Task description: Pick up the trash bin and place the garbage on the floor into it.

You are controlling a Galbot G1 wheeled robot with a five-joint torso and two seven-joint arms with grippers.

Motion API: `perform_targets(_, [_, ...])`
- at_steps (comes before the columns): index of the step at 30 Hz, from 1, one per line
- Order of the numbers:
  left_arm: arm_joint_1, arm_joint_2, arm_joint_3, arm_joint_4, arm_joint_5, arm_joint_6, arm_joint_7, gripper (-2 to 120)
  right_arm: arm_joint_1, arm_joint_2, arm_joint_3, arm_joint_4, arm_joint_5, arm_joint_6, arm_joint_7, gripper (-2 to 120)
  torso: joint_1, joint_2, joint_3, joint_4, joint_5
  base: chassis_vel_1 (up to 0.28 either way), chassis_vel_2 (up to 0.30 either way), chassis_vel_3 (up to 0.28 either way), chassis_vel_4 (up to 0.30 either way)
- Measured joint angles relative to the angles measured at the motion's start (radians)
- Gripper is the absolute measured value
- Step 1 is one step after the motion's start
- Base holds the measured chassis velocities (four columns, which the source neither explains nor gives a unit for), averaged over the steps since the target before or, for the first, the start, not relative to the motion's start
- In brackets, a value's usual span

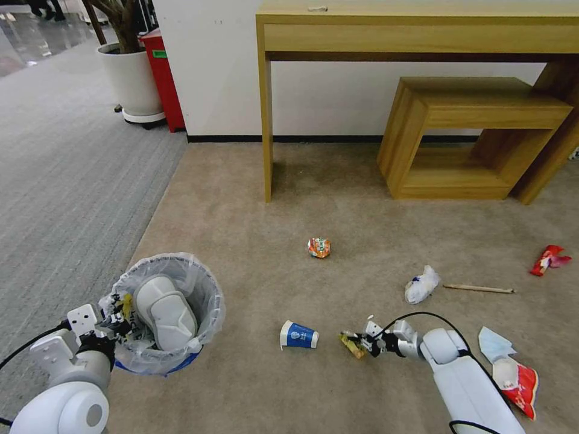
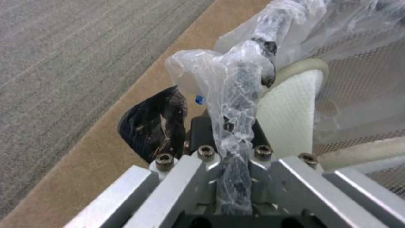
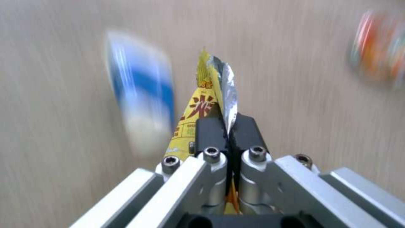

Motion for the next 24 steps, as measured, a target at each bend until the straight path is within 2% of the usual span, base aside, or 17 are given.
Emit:
perform_targets(1, [0.000,0.000,0.000,0.000,0.000,0.000,0.000,1,0.000,0.000,0.000,0.000,0.000,0.000,0.000,0,0.000,0.000,0.000,0.0000,0.0000,0.000,0.000,0.000,0.000])
perform_targets(4, [0.009,-0.011,0.028,0.007,0.001,0.000,-0.001,1,-0.019,-0.028,-0.001,0.173,0.314,0.014,-0.123,0,0.000,0.000,0.000,0.0004,-0.0003,0.000,0.000,0.000,0.000])
perform_targets(5, [0.009,-0.011,0.028,0.007,0.001,0.000,-0.001,1,-0.019,-0.028,-0.001,0.173,0.314,0.014,-0.123,0,0.000,0.000,0.000,0.0004,-0.0003,0.000,0.000,0.000,0.000])
perform_targets(7, [0.013,-0.021,0.050,0.007,0.001,0.000,0.000,1,-0.028,-0.053,-0.020,0.277,0.512,-0.010,-0.195,0,0.000,0.000,0.000,0.0002,-0.0004,0.000,0.000,0.000,0.000])
perform_targets(8, [0.013,-0.023,0.058,0.007,0.001,0.000,0.000,1,-0.031,-0.058,-0.034,0.308,0.572,-0.017,-0.215,0,0.000,0.000,0.000,-0.0001,-0.0003,0.000,0.000,0.000,0.000])
perform_targets(9, [0.013,-0.023,0.058,0.007,0.001,0.000,0.000,1,-0.031,-0.058,-0.034,0.308,0.572,-0.017,-0.215,0,0.000,0.000,0.000,-0.0001,-0.0003,0.000,0.000,0.000,0.000])
perform_targets(12, [0.009,-0.031,0.086,0.006,0.001,0.001,-0.001,1,-0.042,-0.043,-0.118,0.418,0.792,-0.038,-0.261,0,0.000,0.000,0.000,0.0000,-0.0003,0.000,0.000,0.000,0.000])
perform_targets(13, [0.009,-0.031,0.086,0.006,0.001,0.001,-0.001,1,-0.042,-0.043,-0.118,0.418,0.792,-0.038,-0.261,0,0.000,0.000,0.000,0.0000,-0.0003,0.000,0.000,0.000,0.000])
perform_targets(15, [0.009,-0.039,0.103,0.003,0.001,0.003,-0.001,1,-0.046,-0.006,-0.193,0.459,0.882,-0.037,-0.242,0,0.000,0.000,0.000,0.0002,-0.0001,0.000,0.000,0.000,0.000])
perform_targets(17, [0.009,-0.042,0.108,0.001,0.001,0.004,0.000,1,-0.046,0.012,-0.223,0.467,0.898,-0.033,-0.225,0,0.000,0.000,0.000,0.0002,-0.0002,0.000,0.000,0.000,0.000])
perform_targets(19, [0.010,-0.045,0.116,-0.003,0.001,0.005,0.000,1,-0.034,0.054,-0.286,0.461,0.903,-0.021,-0.190,0,0.000,0.000,0.000,0.0002,-0.0001,0.000,0.000,0.000,0.000])
perform_targets(24, [0.016,-0.046,0.122,-0.023,-0.004,0.010,0.002,1,0.001,0.097,-0.354,0.403,0.860,-0.012,-0.161,0,0.000,0.000,0.000,0.0003,-0.0001,0.000,0.000,0.000,0.000])
